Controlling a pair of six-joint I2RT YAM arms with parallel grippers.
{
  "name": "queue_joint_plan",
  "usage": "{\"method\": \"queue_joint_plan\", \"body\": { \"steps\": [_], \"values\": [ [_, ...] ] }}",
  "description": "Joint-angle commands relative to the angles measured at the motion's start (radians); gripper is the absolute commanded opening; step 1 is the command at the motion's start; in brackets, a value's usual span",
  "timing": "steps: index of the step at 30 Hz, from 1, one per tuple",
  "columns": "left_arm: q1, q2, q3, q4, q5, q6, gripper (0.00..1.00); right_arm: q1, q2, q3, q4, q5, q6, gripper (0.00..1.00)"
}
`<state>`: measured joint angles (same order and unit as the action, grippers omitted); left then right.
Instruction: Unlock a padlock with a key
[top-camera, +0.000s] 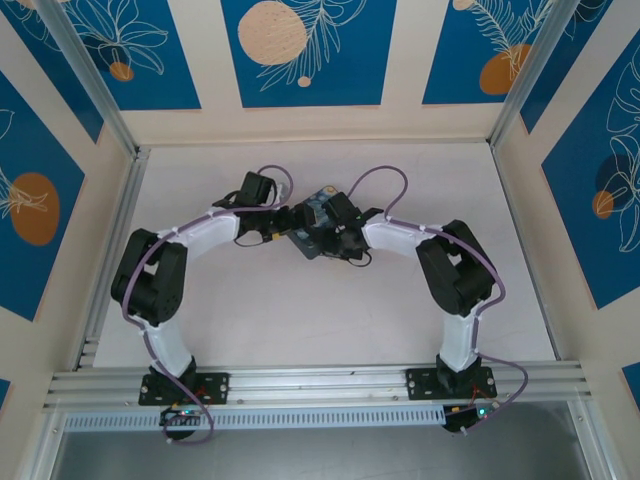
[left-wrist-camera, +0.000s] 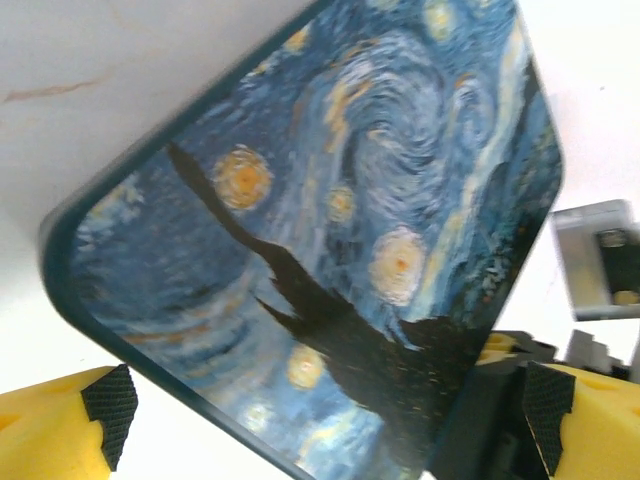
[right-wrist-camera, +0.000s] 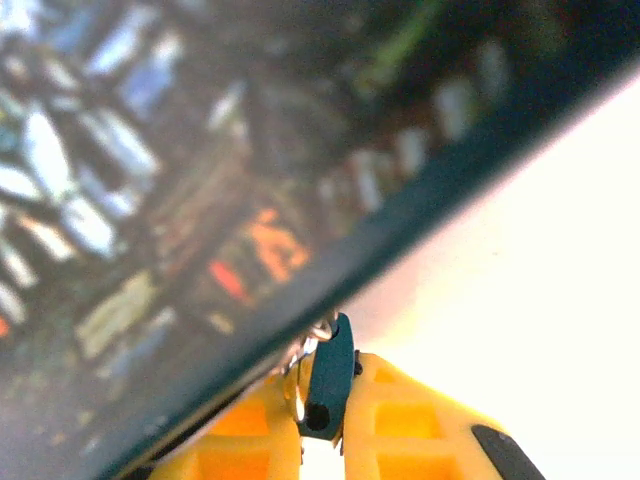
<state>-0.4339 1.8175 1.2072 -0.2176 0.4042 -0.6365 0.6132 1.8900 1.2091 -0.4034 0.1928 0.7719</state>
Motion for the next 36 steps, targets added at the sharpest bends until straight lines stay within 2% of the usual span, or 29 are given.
{"method": "queue_joint_plan", "body": {
  "steps": [1, 8, 11, 14, 17, 19, 25, 30, 36],
  "values": [
    [-0.001, 0.026, 0.014, -0.055, -0.025, 0.047, 1.0, -0.031, -0.034, -0.055, 0.053, -0.102, -0.038, 0.04],
    [-0.036, 0.048, 0.017, -0.171, -0.105, 0.146, 0.99, -0.057, -0.045, -0.054, 0.095, -0.218, -0.102, 0.02],
    [-0.036, 0.079, 0.022, -0.236, -0.147, 0.155, 0.94, -0.101, -0.047, -0.058, 0.119, -0.325, -0.15, 0.0],
    [-0.027, 0.102, 0.009, -0.242, -0.149, 0.142, 0.87, -0.176, -0.054, -0.083, 0.167, -0.476, -0.175, 0.0],
    [-0.026, 0.122, 0.005, -0.239, -0.142, 0.131, 0.79, -0.237, -0.056, -0.101, 0.187, -0.569, -0.183, 0.0],
    [-0.026, 0.131, 0.007, -0.237, -0.14, 0.13, 0.74, -0.271, -0.059, -0.112, 0.195, -0.593, -0.182, 0.0],
    [-0.025, 0.151, 0.012, -0.232, -0.124, 0.133, 0.72, -0.297, -0.033, -0.125, 0.293, -0.643, -0.103, 0.0],
    [-0.026, 0.16, 0.013, -0.234, -0.114, 0.139, 0.7, -0.279, 0.001, -0.126, 0.351, -0.627, -0.042, 0.0],
    [-0.025, 0.169, 0.006, -0.234, -0.11, 0.138, 0.69, -0.278, -0.013, -0.223, 0.565, -0.564, 0.108, 0.0]
  ]
}}
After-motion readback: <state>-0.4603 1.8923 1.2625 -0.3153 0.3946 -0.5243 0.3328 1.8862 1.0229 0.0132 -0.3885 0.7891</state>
